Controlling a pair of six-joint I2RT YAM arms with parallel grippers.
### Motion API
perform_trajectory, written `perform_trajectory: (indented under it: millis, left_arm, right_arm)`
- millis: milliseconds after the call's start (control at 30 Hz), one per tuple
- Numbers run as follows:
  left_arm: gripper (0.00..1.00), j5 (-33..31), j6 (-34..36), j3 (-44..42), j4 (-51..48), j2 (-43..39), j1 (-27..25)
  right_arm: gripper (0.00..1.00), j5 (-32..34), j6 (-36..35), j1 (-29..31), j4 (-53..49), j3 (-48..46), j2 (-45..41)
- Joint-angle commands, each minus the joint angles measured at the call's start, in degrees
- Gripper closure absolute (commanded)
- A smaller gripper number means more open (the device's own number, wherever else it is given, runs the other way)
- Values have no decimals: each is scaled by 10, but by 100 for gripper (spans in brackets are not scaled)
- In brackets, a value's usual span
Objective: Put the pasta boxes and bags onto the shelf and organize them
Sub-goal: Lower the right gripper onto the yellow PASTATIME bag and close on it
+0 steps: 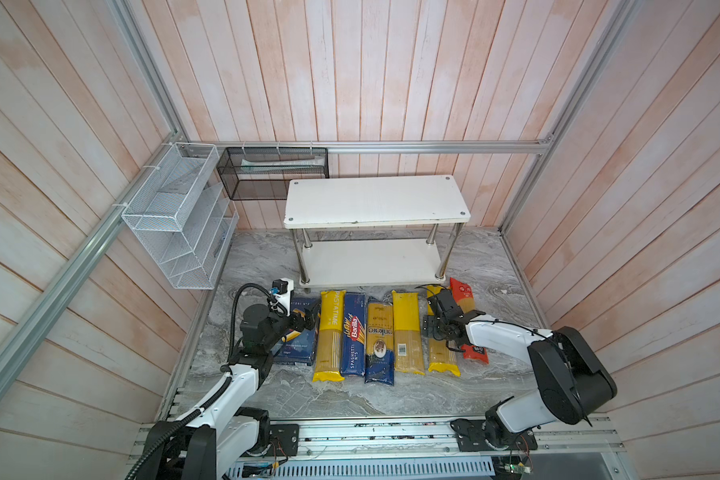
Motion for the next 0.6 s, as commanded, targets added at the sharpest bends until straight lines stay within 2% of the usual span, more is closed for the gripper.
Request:
perform_trajectory:
  millis: [0,100,367,567]
  left_arm:
    - [0,6,6,0,10,-5,-1]
    - [0,7,7,-1,11,-6,-1]
    - [0,8,7,0,10,-6,-1]
    - [0,7,8,-1,11,-6,-1]
  right_arm:
    - [19,-2,18,10,-15,-17,-2]
    - [26,3,23,14,-8,-31,-23]
    - [36,17,38,19,9,-72,-91]
    - [46,3,43,19,18,-70,-75]
